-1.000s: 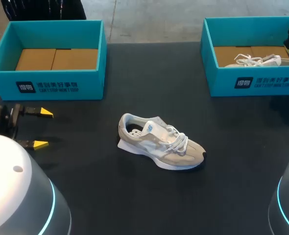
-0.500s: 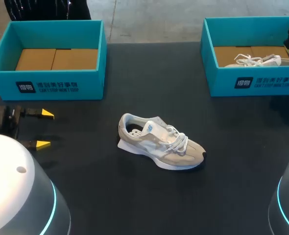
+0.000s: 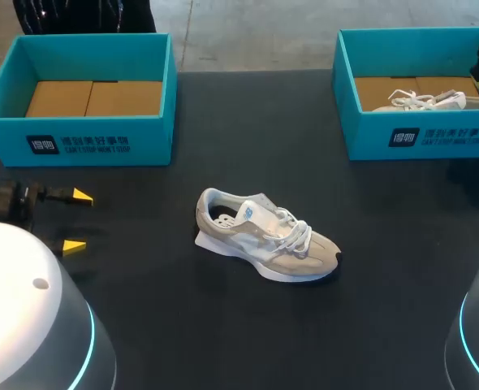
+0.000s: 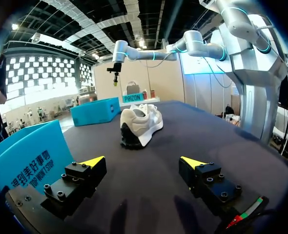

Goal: Take the shoe out of the shoebox, open the shoe tongue, remove and reinsert the insole, then place the shoe into the shoebox

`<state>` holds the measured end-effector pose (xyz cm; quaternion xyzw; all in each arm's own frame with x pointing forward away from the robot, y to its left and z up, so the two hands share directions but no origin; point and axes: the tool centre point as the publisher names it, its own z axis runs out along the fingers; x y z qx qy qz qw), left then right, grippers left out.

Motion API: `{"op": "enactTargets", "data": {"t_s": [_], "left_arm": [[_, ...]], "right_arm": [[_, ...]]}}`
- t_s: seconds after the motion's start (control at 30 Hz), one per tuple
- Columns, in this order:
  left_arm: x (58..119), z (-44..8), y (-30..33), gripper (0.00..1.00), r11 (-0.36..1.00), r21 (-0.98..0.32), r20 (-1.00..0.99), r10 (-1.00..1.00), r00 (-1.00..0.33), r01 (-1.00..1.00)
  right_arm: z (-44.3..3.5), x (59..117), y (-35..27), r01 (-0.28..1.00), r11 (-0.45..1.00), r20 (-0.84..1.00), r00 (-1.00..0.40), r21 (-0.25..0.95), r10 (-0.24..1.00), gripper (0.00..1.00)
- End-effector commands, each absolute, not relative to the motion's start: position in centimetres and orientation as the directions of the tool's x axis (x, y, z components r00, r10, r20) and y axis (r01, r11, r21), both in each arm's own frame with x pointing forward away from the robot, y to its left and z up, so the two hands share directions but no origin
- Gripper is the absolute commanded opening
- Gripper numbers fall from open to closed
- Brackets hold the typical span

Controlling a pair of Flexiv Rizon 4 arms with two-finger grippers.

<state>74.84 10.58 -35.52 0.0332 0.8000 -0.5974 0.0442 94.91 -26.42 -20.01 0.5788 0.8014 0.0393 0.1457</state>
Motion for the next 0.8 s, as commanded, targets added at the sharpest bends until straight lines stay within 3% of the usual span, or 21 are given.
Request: {"op": "enactTargets", "data": {"t_s": [0.03, 0.8], "left_arm": [[74.8, -35.5, 10.6, 1.00, 0.286, -0.952, -0.111, -0.001, -0.994, 0.106], [75.6, -36.1, 9.1, 1.00, 0.280, -0.954, -0.116, -0.002, -0.993, 0.111]], "right_arm": [[-20.0, 94.9, -26.4, 0.916, 0.328, -0.187, -0.288, 0.232, 0.939, 1.00], [-20.0, 94.9, -26.4, 0.916, 0.328, -0.187, -0.288, 0.232, 0.939, 1.00]]}}
